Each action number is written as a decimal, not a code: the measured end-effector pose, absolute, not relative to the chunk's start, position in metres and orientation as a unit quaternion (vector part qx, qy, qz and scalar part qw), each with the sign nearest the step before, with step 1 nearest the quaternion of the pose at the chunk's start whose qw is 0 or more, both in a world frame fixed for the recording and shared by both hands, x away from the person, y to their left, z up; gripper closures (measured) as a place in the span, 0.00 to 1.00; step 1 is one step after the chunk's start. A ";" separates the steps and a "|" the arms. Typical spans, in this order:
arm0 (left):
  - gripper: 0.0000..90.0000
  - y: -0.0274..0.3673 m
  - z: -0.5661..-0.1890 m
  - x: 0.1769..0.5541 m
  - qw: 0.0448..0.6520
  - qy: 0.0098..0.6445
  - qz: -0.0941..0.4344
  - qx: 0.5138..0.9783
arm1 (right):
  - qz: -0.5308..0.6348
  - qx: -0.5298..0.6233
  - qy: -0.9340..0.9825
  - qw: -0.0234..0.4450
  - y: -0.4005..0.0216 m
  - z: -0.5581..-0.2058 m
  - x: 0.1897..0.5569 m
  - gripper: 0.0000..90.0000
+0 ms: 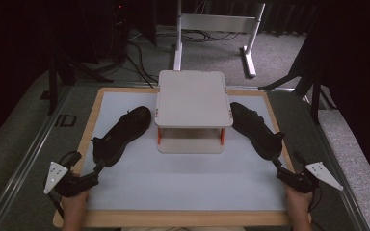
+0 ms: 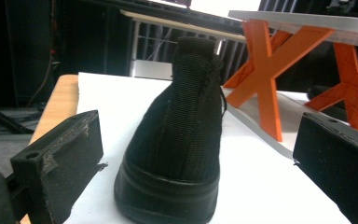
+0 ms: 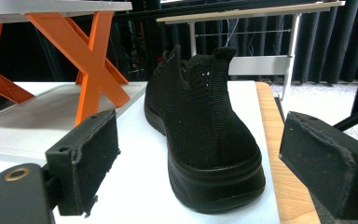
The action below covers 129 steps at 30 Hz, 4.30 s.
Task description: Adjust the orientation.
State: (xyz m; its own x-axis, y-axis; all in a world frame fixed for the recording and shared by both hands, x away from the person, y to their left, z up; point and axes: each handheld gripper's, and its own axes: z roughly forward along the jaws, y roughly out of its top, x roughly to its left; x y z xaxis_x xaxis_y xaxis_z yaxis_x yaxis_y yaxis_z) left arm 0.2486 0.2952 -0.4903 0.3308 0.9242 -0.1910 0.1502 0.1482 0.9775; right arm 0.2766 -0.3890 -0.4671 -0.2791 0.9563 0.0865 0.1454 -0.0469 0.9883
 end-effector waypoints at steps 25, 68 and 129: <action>0.03 0.318 -0.451 0.259 0.569 0.466 0.269 0.621 | 0.547 0.468 0.597 0.354 -0.387 -0.468 0.280 0.13; 0.05 0.244 -0.340 0.379 0.299 0.359 0.181 0.865 | 0.543 0.458 0.616 0.341 -0.384 -0.469 0.283 0.15; 0.92 0.218 -0.378 0.419 0.132 0.480 0.094 0.862 | 0.542 0.448 0.626 0.337 -0.382 -0.469 0.283 0.13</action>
